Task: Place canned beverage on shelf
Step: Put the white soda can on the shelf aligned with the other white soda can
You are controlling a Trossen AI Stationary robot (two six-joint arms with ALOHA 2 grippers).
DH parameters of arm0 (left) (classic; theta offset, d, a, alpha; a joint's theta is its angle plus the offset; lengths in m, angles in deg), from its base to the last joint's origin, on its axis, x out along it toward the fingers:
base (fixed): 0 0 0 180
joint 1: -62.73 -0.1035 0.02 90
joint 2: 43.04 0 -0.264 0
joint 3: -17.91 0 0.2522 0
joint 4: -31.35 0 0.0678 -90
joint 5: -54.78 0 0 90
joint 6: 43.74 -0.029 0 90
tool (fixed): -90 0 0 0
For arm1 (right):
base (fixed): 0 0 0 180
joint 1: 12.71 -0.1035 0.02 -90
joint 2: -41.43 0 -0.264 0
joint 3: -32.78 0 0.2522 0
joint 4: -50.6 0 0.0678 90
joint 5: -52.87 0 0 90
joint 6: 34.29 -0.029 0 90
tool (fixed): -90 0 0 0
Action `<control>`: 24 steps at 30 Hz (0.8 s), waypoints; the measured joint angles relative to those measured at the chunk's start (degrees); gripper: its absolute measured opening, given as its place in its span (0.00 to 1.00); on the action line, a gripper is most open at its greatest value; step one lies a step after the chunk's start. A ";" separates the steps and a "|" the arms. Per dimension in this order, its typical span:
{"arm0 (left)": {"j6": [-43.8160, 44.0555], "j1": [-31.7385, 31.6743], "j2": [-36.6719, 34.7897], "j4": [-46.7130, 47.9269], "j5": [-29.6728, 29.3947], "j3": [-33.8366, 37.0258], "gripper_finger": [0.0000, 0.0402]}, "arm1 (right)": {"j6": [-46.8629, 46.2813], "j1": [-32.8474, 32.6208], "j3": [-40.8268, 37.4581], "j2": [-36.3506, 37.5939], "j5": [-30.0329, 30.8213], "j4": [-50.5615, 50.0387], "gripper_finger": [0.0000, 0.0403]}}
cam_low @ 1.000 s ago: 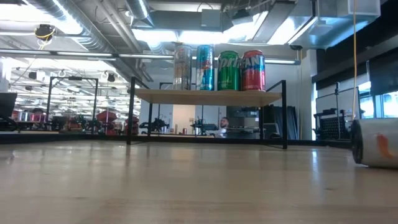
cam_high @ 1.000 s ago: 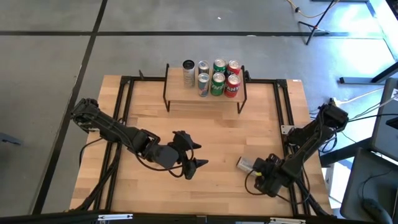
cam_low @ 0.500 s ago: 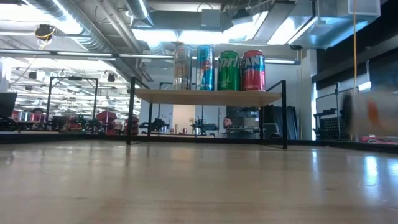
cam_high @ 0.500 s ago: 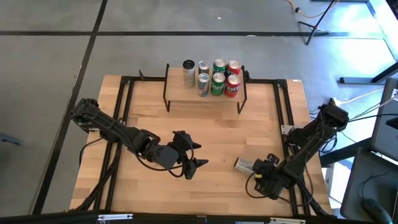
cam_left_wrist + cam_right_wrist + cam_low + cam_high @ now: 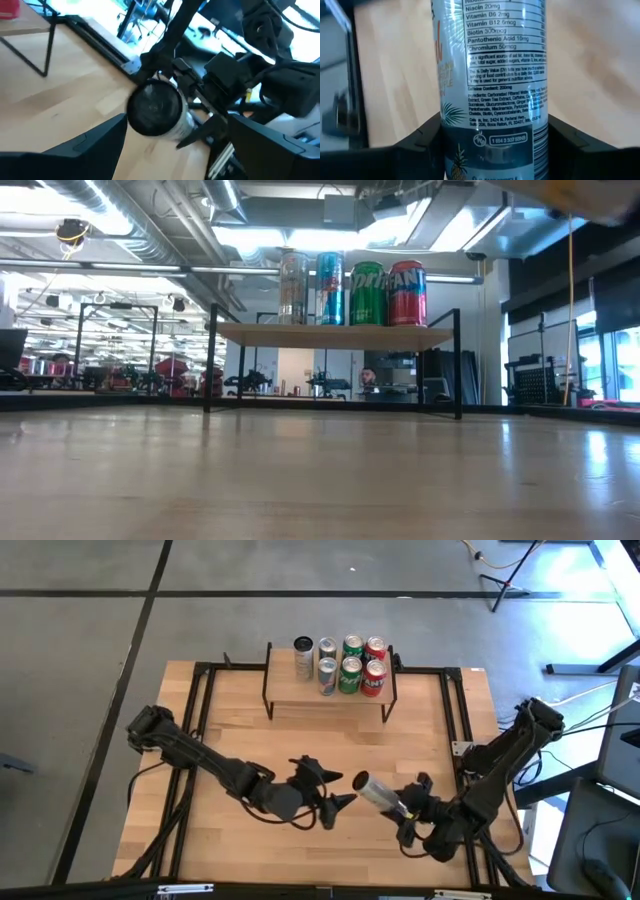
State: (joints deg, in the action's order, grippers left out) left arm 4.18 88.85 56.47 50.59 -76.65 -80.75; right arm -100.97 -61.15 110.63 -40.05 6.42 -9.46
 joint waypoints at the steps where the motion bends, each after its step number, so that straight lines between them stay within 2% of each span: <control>1: -0.21 -0.30 0.67 -1.68 -0.01 0.00 0.84 | 1.71 0.78 0.73 0.00 1.66 0.75 0.54; 5: -3.28 -1.06 2.55 -8.19 -0.95 0.00 0.84 | 9.63 3.77 3.39 -0.02 4.08 2.72 0.54; 11: -10.86 -0.48 1.95 -15.32 -5.10 -0.11 0.84 | 15.38 5.90 7.33 0.14 6.39 4.02 0.54; 16: -16.93 2.07 -1.16 -14.64 -12.32 0.08 0.84 | 13.92 7.38 9.45 1.43 7.75 -3.40 0.54; 21: -23.95 3.77 -4.85 -15.30 -19.97 -0.17 0.84 | 15.49 8.08 9.66 5.95 8.68 -2.60 0.54; 24: -23.65 2.60 -4.47 -13.93 -17.53 0.03 0.84 | 20.14 9.17 9.62 9.15 7.28 1.13 0.54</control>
State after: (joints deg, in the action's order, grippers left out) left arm -19.47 91.44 52.00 36.66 -94.18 -80.72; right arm -80.83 -51.98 120.24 -30.90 13.70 -8.33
